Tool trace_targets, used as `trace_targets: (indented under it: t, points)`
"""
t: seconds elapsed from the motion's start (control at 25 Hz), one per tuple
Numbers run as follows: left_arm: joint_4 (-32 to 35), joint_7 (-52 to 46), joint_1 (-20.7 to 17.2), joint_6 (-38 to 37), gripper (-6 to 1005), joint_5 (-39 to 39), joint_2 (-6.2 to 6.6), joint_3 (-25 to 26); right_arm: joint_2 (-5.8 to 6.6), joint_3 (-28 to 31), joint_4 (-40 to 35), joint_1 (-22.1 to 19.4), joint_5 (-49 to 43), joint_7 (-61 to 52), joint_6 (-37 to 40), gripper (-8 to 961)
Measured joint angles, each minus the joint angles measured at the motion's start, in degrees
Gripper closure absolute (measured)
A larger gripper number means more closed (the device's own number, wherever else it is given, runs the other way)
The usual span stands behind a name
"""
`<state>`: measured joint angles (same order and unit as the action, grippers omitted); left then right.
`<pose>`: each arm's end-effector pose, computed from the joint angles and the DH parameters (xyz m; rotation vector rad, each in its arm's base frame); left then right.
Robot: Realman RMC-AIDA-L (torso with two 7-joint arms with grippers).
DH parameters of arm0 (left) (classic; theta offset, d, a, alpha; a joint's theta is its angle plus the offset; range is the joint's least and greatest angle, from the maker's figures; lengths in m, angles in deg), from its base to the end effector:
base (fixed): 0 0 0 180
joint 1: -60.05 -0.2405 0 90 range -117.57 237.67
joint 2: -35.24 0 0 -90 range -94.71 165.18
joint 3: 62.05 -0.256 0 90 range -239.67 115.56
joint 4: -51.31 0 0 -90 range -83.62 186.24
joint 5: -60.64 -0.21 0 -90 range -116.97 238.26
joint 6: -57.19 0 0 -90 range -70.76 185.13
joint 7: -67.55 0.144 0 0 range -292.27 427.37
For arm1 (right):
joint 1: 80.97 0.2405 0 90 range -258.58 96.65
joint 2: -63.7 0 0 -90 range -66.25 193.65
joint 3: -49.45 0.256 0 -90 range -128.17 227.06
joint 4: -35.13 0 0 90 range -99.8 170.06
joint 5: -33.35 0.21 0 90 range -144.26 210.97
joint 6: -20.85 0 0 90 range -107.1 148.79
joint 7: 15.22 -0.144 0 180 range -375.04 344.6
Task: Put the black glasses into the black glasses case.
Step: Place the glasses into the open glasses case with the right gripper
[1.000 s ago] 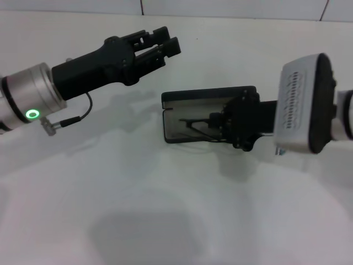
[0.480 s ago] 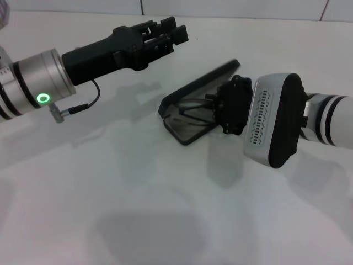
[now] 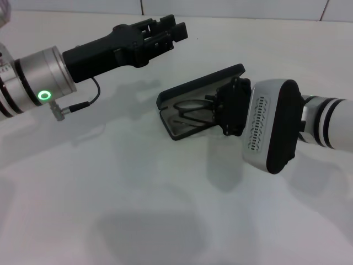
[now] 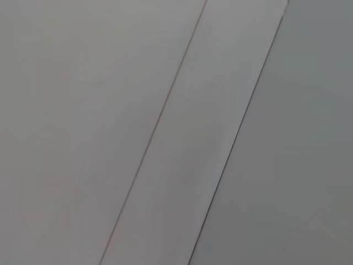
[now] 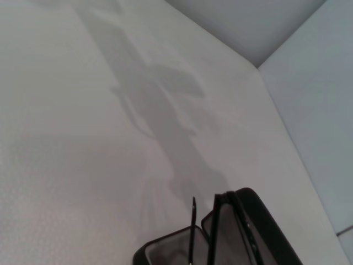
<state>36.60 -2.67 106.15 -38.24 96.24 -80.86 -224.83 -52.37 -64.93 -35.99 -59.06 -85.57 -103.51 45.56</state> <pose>-0.2145 0.3647 -0.0005 -2.4919 -0.7078 -1.2643 0.1577 0.3473 -0.0918 -2.4614 -0.4953 -0.0532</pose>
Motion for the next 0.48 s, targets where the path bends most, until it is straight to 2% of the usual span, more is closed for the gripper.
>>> trace_targets:
  t: [0.36, 0.48]
  points:
    - [-0.2, 0.0, -0.7, 0.0, 538, -0.3, -0.13, 0.0, -0.06, -0.1, -2.7, -3.0, -0.1, 6.3, -1.1, 834]
    - [-0.2, 0.0, -0.9, 0.0, 538, -0.3, -0.15, 0.0, -0.06, -1.3, -2.8, -3.2, -0.7, 7.1, -3.6, 834]
